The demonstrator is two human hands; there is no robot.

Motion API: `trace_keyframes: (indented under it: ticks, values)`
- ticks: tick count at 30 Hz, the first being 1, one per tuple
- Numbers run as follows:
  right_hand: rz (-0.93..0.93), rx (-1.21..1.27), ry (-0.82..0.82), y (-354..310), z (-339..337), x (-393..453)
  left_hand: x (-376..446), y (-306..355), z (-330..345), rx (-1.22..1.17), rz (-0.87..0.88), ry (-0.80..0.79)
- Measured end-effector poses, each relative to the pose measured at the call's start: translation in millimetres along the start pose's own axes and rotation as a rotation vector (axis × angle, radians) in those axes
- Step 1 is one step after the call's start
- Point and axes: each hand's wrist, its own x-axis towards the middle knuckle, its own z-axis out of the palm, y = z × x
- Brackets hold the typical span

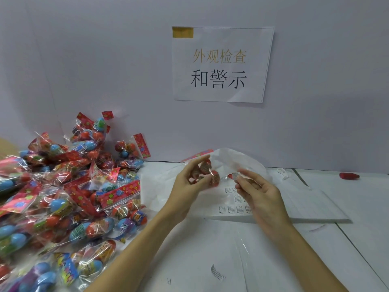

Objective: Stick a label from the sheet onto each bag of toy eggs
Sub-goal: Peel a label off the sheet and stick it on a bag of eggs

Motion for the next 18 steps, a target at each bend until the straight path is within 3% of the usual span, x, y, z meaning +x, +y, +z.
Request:
trace_keyframes:
  ticks: [3, 7, 10, 18]
  values:
    - [-0.043, 0.025, -0.032, 0, 5, -4, -3, 4, 6, -0.089, -0.026, -0.055]
    - [-0.105, -0.104, -0.082, 2, 9, -10, -7, 4, 16, -0.011, 0.014, -0.079]
    - [-0.218, -0.278, -0.033, 4, 11, -10, -9, 6, 19, -0.002, 0.02, -0.078]
    - [-0.286, -0.363, -0.008, 6, 13, -12, -9, 5, 18, -0.039, -0.021, -0.098]
